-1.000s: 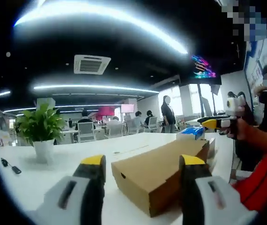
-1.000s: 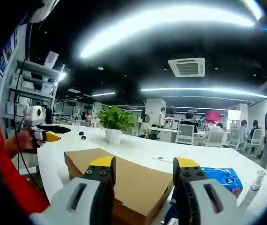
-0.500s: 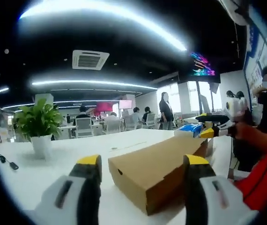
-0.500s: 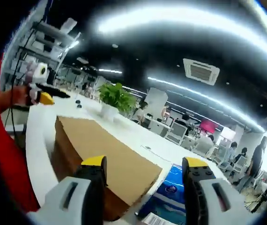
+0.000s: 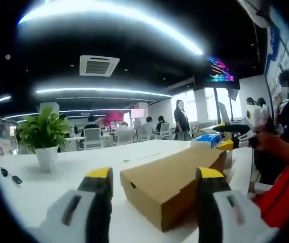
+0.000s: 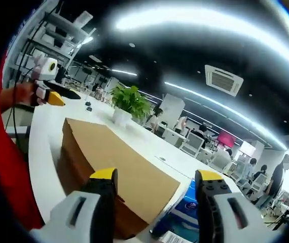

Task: Operate the shoe box by opening the lid, removing the specified soft item, and placing it in the target area until the item is outside and the box remains undamaged.

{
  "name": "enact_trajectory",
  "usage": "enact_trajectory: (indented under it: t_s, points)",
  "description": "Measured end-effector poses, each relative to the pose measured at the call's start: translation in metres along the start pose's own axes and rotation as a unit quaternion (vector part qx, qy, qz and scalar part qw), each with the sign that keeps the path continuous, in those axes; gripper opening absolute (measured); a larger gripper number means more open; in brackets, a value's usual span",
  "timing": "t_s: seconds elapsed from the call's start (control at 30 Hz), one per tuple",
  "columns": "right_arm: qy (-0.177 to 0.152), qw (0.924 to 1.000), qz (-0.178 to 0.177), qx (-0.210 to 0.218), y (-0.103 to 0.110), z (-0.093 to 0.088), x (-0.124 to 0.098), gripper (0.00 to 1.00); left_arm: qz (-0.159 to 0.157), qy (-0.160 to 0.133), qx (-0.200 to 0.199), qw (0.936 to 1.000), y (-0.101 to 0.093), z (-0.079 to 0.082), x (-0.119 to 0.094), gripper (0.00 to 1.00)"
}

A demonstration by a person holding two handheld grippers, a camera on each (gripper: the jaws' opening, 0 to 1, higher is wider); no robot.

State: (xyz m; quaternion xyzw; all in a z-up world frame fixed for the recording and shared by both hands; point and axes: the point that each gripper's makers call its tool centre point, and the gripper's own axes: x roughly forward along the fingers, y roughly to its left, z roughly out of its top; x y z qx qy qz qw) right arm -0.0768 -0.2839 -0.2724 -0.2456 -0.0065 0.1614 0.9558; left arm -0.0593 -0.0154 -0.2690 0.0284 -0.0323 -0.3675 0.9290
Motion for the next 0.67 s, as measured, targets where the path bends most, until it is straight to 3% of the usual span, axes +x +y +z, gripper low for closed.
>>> enact_trajectory:
  t_s: [0.07,0.17,0.23,0.33,0.67]
  points:
    - [-0.014,0.9997,0.007,0.017,0.002,0.004,-0.001,0.63,0.004,0.001,0.002,1.0,0.0,0.001,0.001,0.67]
    - [-0.045,0.9939,0.027,0.098,0.007,0.016,-0.001,0.69,0.001,0.0,0.004,1.0,-0.002,0.002,0.002,0.68]
    - [-0.057,0.9908,0.024,0.12,0.004,0.022,-0.002,0.73,-0.001,0.001,0.004,1.0,-0.001,0.001,0.003,0.68]
    - [-0.066,0.987,0.019,0.145,-0.001,0.024,-0.004,0.73,0.001,0.003,0.001,1.0,0.006,-0.006,0.003,0.68]
    - [-0.063,0.9897,0.021,0.127,0.005,0.023,-0.003,0.71,0.0,0.008,0.004,1.0,0.0,-0.008,0.006,0.68]
